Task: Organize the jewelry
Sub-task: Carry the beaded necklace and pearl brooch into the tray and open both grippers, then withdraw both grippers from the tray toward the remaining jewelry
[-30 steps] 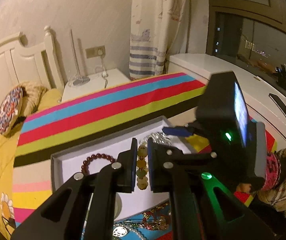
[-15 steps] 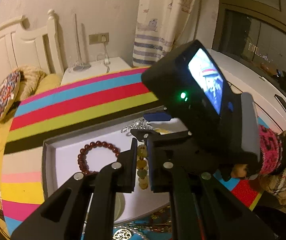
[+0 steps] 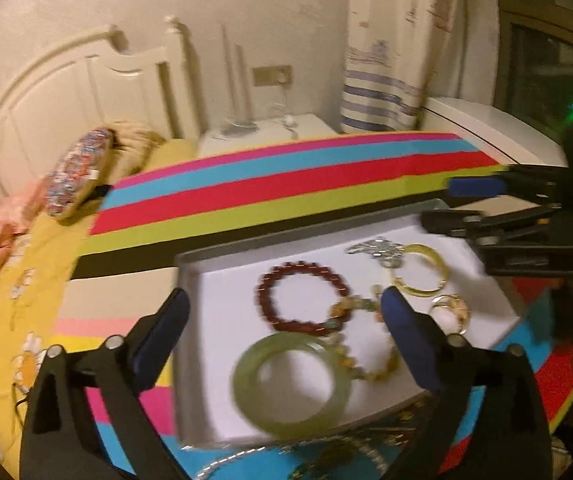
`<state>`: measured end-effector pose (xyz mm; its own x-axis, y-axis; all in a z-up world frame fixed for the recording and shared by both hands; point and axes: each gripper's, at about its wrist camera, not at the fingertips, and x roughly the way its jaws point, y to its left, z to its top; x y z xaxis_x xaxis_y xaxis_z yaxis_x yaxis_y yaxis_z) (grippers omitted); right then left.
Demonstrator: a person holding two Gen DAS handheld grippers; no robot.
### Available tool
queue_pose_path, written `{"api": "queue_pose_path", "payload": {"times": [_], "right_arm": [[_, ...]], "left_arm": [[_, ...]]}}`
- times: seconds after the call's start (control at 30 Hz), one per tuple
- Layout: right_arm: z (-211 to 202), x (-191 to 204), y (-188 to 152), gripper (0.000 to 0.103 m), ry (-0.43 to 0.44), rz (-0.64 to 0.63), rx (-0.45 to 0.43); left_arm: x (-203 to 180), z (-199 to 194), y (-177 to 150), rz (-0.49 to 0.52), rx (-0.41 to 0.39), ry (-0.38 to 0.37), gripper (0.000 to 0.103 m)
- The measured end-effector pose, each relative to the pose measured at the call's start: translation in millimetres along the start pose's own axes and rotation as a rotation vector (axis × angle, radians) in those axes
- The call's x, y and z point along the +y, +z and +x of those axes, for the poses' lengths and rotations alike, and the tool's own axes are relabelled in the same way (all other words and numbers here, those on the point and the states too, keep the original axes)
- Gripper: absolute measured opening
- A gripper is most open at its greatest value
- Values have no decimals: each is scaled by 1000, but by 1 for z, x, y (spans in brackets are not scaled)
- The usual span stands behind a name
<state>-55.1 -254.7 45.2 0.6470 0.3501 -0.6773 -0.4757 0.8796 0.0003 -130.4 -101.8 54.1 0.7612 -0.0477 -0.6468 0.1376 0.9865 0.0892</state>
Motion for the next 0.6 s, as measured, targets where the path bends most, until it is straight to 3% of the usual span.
{"api": "queue_pose_path", "payload": {"times": [0.3,0.6], "right_arm": [[-49,12,-49,69,14,0,-81],[-51,45,-102,69,40,-17,-70]], "left_arm": [[30,-40,-45,-47,-51,128,100],[71,-55,-97,-169,-98,184,100]]}}
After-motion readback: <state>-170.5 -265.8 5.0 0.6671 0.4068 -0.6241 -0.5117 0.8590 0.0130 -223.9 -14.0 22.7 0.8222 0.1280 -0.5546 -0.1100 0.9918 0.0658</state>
